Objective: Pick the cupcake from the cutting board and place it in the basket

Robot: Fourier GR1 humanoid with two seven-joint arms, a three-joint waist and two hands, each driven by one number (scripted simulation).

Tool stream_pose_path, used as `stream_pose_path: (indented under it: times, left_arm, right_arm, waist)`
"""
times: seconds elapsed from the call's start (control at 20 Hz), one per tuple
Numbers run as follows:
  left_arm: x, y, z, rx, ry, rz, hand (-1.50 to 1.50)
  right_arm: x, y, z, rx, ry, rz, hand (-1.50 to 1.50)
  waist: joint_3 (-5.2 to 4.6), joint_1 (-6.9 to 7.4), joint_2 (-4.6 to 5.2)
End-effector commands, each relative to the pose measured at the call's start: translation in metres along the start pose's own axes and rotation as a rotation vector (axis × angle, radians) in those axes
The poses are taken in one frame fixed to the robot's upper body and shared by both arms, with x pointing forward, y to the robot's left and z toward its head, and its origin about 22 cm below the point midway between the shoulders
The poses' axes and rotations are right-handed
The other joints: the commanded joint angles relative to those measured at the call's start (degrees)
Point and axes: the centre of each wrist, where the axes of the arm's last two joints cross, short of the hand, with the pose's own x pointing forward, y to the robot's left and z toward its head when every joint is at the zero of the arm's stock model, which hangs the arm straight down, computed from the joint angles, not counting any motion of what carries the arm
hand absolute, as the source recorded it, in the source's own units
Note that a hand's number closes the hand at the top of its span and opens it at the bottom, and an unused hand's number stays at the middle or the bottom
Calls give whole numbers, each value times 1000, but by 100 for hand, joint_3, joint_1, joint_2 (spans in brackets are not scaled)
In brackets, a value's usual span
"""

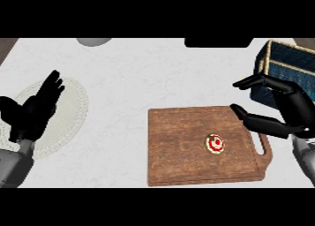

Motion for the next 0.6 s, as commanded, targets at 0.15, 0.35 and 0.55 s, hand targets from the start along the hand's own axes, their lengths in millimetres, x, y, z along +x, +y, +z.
stream_pose_path:
  times: [0.15, 0.35, 0.55]
  left_arm:
    - [-22, -1, 2, 21, 101, 0, 0]
    - [-8, 19, 6, 18, 121, 20, 0]
    - [-4, 19, -3, 40, 107, 11, 0]
  right_arm:
    - [24, 136, -13, -93, -116, 105, -150]
    - [67, 137, -38, -140, 44, 144, -150]
    - [92, 125, -62, -31, 278, 256, -150]
  waist:
    - [-13, 6, -19]
    - [-14, -39, -68]
    - [-34, -107, -112]
